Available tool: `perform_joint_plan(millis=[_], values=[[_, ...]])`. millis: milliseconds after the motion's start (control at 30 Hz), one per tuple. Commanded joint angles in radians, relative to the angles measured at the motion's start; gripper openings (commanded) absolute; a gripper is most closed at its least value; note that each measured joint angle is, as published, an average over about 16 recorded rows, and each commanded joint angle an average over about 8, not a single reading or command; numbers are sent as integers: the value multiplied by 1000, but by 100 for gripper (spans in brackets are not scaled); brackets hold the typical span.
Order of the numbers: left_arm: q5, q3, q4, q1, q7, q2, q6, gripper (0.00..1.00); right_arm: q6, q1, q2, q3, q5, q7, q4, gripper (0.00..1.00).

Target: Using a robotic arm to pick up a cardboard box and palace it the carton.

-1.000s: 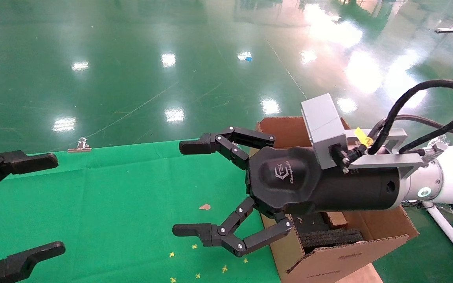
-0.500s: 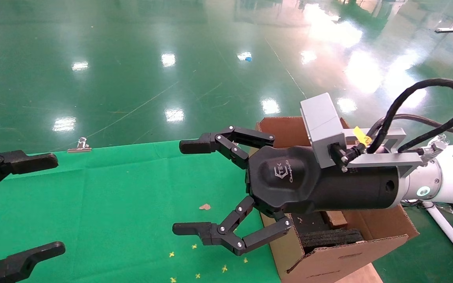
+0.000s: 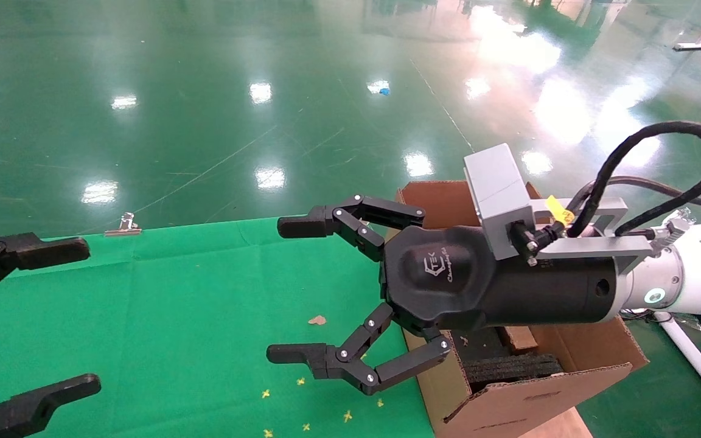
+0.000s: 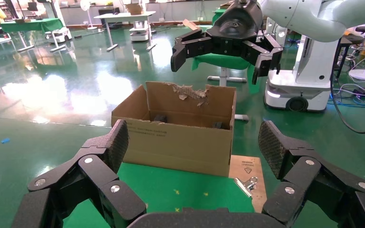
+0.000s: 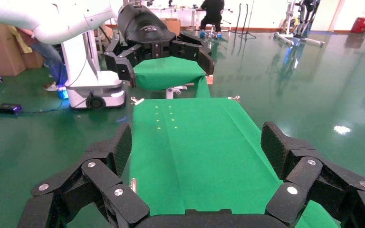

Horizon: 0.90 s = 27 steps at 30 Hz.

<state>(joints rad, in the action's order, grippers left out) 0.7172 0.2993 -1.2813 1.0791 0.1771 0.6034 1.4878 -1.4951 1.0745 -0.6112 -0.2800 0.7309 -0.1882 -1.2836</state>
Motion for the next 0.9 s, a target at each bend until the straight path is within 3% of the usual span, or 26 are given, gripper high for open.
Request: perform_joint_plan(millis=[33, 900], values=[[0, 0, 0, 0, 0, 0, 0, 100, 0, 0, 0, 0, 0, 0, 0, 100], [0, 0, 0, 0, 0, 0, 0, 100, 0, 1, 0, -1, 0, 0, 1, 100]])
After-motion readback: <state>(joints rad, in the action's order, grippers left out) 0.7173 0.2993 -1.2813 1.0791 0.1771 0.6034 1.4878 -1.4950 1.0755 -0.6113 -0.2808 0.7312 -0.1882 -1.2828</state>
